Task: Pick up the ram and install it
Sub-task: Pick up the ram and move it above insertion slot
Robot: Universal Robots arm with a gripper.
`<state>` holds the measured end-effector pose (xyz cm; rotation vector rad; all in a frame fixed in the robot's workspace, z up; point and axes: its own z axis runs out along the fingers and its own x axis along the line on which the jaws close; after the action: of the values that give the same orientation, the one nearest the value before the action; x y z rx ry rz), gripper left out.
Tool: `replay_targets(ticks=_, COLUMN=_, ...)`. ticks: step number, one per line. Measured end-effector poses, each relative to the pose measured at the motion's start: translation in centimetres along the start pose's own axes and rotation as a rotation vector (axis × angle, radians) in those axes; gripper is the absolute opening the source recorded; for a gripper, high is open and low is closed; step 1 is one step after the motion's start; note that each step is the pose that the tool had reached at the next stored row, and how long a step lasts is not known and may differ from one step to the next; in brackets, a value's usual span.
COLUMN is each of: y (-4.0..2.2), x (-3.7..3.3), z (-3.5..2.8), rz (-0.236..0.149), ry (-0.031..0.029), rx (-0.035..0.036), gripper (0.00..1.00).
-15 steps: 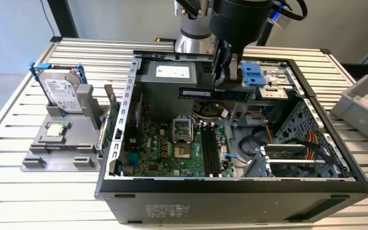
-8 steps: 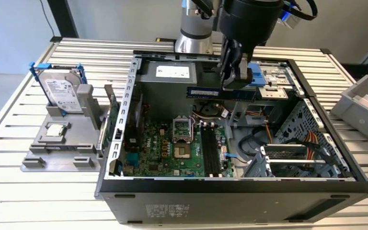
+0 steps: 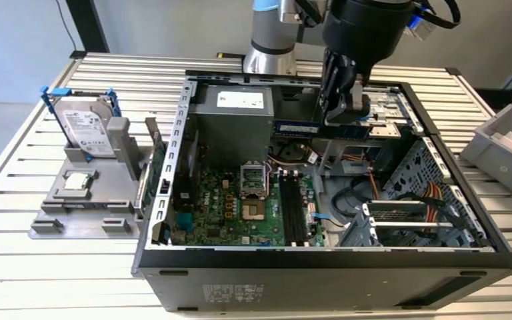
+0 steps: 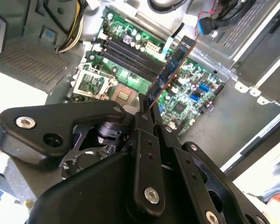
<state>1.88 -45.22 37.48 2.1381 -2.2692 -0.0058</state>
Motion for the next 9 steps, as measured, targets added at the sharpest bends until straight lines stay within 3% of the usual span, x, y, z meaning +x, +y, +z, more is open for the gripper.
replay_targets(ticks=6, y=-1.5, x=-0.12, z=-0.03, rz=0.0, ry=0.0, rx=0.0, gripper=0.0)
replay_targets(ticks=9, y=-1.7, x=-0.14, z=-0.03, rz=0.0, ry=0.0, rx=0.0, gripper=0.0)
